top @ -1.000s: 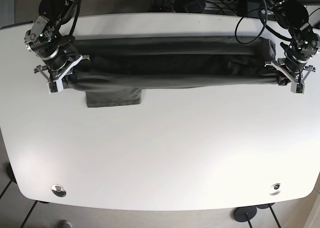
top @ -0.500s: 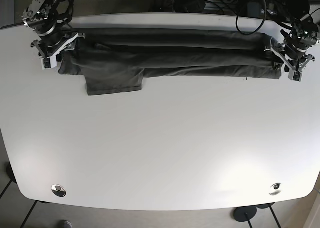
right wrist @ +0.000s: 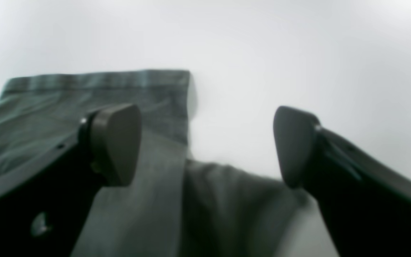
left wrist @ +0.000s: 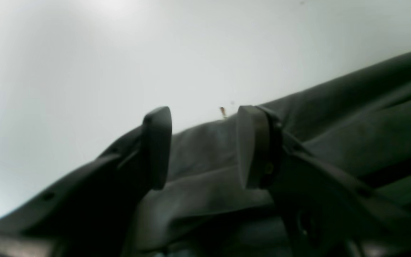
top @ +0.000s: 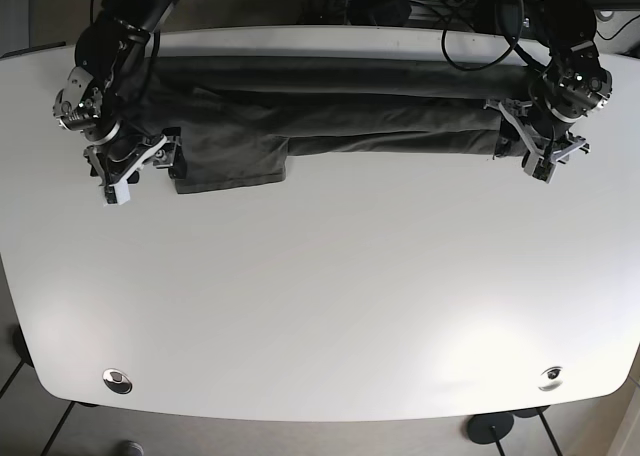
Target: Fold the T-shirt properly
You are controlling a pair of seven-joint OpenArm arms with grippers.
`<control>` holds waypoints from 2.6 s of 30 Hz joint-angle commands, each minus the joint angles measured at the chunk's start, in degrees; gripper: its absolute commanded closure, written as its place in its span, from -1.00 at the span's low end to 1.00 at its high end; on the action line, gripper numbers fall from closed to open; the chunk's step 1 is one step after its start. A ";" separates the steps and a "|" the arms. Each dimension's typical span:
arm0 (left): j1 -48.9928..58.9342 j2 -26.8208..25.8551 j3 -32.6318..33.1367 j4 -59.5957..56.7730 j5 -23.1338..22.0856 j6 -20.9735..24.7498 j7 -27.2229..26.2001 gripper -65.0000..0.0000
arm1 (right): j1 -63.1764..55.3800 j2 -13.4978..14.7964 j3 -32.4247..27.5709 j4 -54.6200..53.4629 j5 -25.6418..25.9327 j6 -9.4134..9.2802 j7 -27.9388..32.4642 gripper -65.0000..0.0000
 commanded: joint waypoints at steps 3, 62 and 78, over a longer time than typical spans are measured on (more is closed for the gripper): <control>-0.11 -1.16 -0.54 -3.74 -0.41 0.32 -0.89 0.16 | 2.98 1.09 -0.15 -5.86 1.02 0.52 1.44 -0.70; 4.46 2.18 -3.44 -1.28 5.13 -0.21 -5.02 0.16 | -22.78 -3.75 2.05 17.09 16.23 0.52 -6.38 0.57; -14.26 0.24 3.15 -29.32 5.13 0.14 -8.19 0.16 | 0.08 4.08 2.05 -9.64 1.82 0.52 0.74 0.62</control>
